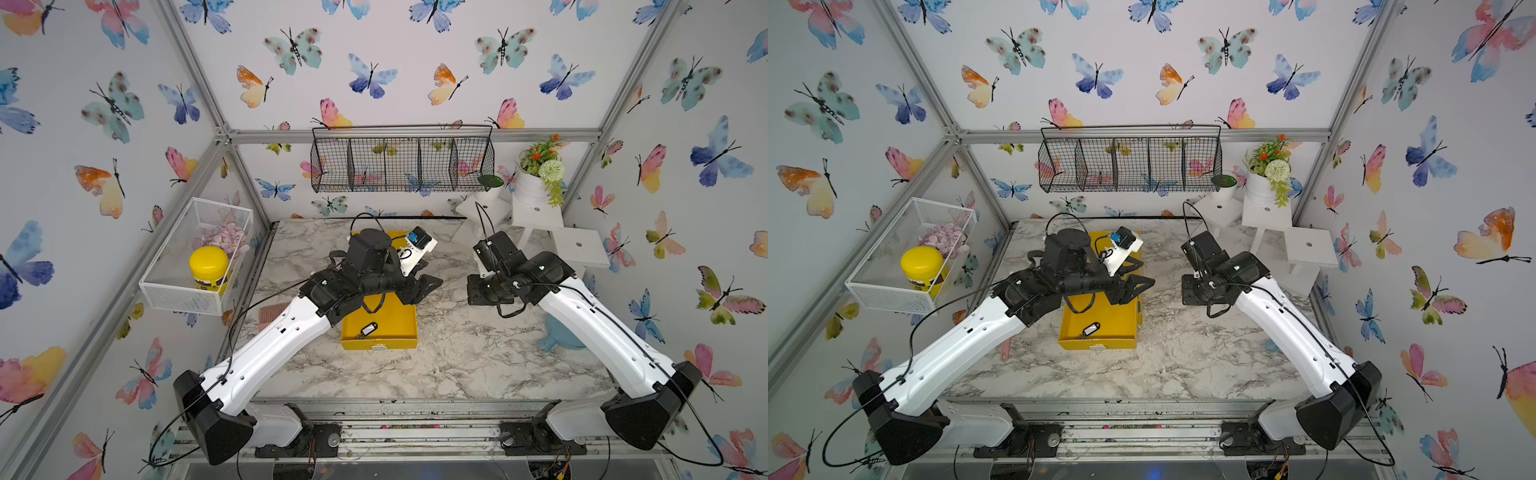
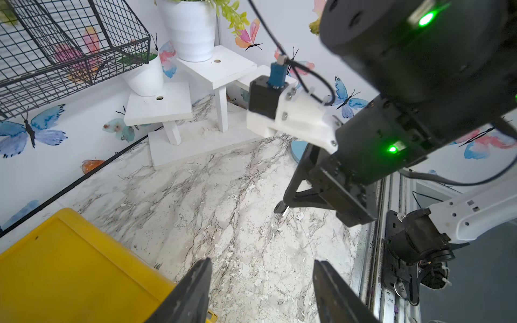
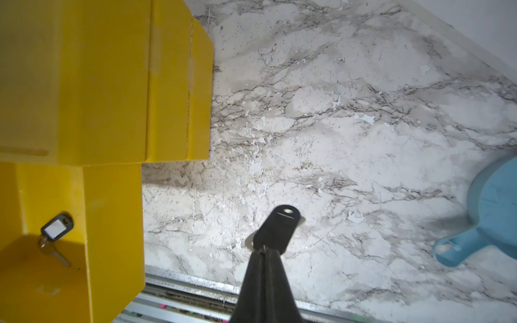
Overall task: Take the keys out of the drawer
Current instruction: Place the key at the center of the board.
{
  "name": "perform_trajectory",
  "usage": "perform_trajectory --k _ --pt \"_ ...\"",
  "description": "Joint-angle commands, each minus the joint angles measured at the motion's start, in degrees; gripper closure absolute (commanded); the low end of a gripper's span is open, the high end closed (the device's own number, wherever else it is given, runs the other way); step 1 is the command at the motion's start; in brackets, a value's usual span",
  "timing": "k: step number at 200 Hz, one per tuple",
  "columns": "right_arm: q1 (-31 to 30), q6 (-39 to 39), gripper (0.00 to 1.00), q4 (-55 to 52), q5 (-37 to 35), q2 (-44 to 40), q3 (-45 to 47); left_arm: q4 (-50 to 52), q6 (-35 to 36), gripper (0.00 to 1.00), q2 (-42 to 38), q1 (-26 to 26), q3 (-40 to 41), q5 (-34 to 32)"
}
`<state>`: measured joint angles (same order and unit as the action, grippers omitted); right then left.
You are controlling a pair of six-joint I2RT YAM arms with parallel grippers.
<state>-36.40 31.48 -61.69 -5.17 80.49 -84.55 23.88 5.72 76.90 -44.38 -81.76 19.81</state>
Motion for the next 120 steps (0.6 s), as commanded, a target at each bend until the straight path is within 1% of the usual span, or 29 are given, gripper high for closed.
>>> perform_trajectory --k 1,29,59,83,120 --pt "1.2 -0.1 0.98 7.6 1.5 -1.1 4.2 -1.2 4.2 0.36 0.5 -0.2 -0.6 1.6" --pt "2.7 -1.3 0.98 13.6 2.0 0.1 10.3 -1.2 5.2 0.36 0.3 -0.2 0.2 1.1" --pt "3.9 -3.1 0.98 18.9 3.4 3.0 14.7 -1.4 5.9 0.36 -0.5 -0.2 1.6 0.2" --pt "4.6 -5.0 0.98 21.4 3.7 6.4 16.3 -1.4 6.8 0.36 -0.9 -0.2 2.3 -0.5" --pt "5.3 -7.7 0.98 22.3 3.1 11.9 16.6 -1.4 8.3 0.35 -1.4 -0.1 3.0 -2.8"
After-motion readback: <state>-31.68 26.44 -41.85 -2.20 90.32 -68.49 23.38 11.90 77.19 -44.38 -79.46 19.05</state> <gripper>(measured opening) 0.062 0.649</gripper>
